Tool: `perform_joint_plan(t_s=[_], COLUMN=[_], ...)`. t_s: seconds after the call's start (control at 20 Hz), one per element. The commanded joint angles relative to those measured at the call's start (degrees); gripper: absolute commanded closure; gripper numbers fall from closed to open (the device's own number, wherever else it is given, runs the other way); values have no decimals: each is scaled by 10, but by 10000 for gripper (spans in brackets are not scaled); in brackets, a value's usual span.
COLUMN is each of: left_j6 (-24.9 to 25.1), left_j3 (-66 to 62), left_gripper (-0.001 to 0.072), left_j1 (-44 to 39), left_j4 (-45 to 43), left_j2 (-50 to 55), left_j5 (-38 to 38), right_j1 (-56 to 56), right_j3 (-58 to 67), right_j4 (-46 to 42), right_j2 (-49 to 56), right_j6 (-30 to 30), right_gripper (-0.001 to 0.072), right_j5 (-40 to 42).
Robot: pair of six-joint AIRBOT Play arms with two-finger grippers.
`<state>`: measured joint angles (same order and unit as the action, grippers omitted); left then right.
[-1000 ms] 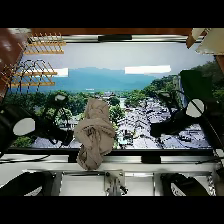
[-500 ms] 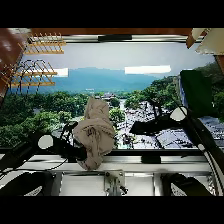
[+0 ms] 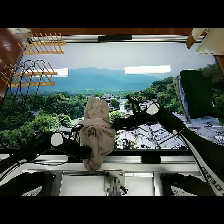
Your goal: Fold the shirts.
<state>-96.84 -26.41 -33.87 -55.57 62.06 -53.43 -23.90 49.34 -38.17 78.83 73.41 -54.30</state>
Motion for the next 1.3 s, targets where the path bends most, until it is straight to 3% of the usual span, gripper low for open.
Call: perform_joint_plan(t_s=[0.0, 0.15, 0.2, 0.3, 0.35, 0.5, 0.65, 1.0, 1.1, 1.25], left_j6=[20, 34, 34, 43, 43, 42, 42, -1, -1, -1], left_j3=[-5, -21, -27, -50, -67, -154, -316, -765, -804, -798], left_gripper=[676, 676, 676, 676, 676, 678, 678, 677, 677, 677], left_j1=[-1, -1, -1, 1, 4, 22, 70, 170, 170, 170], left_j4=[0, -1, -1, -17, -36, -139, -240, -266, -266, -323], left_j2=[12, 12, 12, 11, 9, -17, -63, -128, -132, -131], left_j5=[2, -17, -20, -36, -53, -120, -194, -189, -197, -275], right_j1=[-33, -59, -67, -71, -61, -14, 44, 113, 113, 113], right_j3=[20, 20, 20, 23, 34, 105, 209, 388, 396, 396], right_j4=[11, 19, 21, 12, 1, -46, -90, -88, -93, -201], right_j2=[42, 64, 69, 68, 68, 40, -42, -277, -330, -380], right_j6=[-7, -7, -10, -30, -30, -43, -61, -66, -56, 16], right_gripper=[120, 120, 152, 563, 629, 631, 631, 630, 631, 630], right_j5=[34, 53, 53, 34, 12, -66, -83, -28, -19, -54])
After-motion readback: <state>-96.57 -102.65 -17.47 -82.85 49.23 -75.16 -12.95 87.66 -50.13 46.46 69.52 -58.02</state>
